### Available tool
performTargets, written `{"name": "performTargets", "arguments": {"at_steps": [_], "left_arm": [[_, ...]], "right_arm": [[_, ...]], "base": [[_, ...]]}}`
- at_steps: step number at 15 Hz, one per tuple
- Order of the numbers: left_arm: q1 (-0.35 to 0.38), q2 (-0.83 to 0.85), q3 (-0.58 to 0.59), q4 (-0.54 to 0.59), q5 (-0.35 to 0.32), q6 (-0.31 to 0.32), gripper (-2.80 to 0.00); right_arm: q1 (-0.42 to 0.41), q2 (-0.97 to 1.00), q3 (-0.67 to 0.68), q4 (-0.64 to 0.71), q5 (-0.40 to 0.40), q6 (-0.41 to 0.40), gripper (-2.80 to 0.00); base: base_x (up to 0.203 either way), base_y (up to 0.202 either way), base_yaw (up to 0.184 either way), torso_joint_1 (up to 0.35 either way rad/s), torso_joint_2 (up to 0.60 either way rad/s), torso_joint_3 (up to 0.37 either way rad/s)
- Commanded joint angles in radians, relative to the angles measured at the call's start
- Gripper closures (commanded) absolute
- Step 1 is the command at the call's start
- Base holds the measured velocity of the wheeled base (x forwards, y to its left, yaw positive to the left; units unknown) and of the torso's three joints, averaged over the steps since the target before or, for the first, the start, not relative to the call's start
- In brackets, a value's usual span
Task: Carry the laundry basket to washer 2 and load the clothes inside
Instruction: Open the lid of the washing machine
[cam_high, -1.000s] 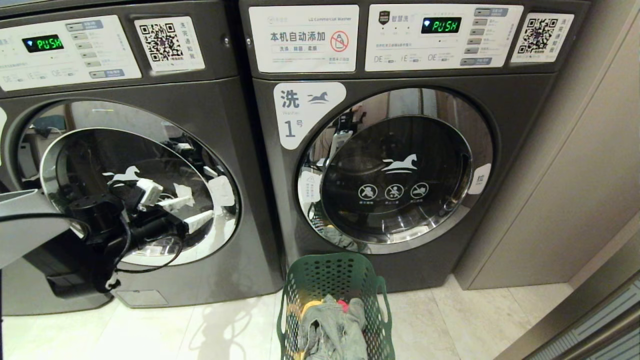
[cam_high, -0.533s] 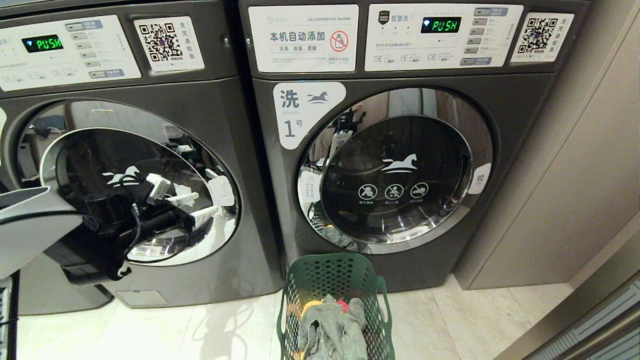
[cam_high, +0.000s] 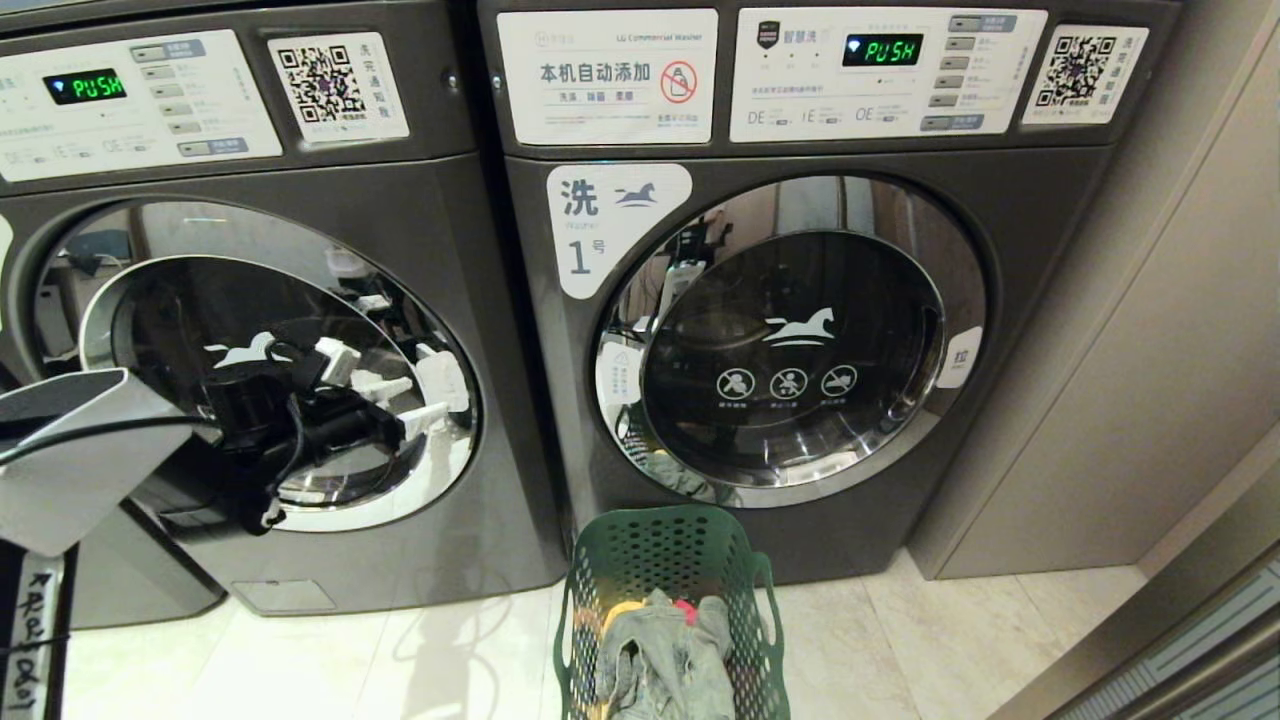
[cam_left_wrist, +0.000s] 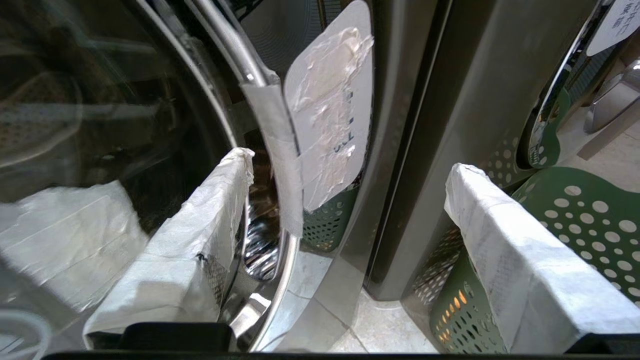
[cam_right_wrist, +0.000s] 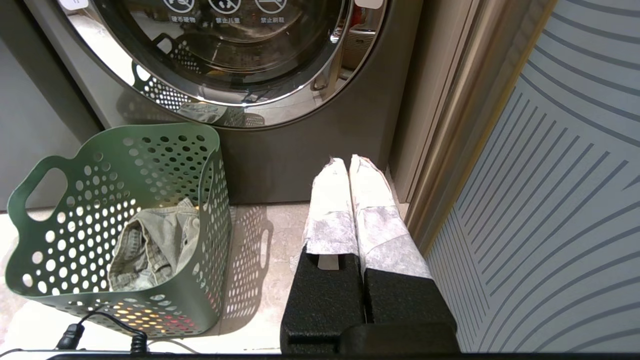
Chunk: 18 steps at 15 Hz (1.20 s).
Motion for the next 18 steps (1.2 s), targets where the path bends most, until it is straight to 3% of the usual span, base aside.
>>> {"name": "performTargets", "arguments": {"at_steps": [1, 5, 15, 18], "left_arm": [[-0.001, 0.021, -0.021, -0.003, -0.005, 0.001, -2.80], [-0.008, 0.047, -0.031, -0.003, -0.006, 0.001, -2.80], [-0.041, 0.127, -0.198, 0.077, -0.007, -0.007, -2.80], [-0.035, 0.155, -0.222, 0.077, -0.063, -0.042, -2.80]], "right_arm": [[0.000, 0.002, 0.000, 0.000, 0.000, 0.000, 0.00], [0.000, 0.002, 0.000, 0.000, 0.000, 0.000, 0.00], [0.000, 0.002, 0.000, 0.000, 0.000, 0.000, 0.00], [0.000, 0.002, 0.000, 0.000, 0.000, 0.000, 0.00]], "base": [[0.000, 0.000, 0.000, 0.000, 0.00, 0.000], [0.000, 0.000, 0.000, 0.000, 0.00, 0.000], [0.000, 0.000, 0.000, 0.000, 0.00, 0.000], [0.000, 0.000, 0.000, 0.000, 0.00, 0.000]]}}
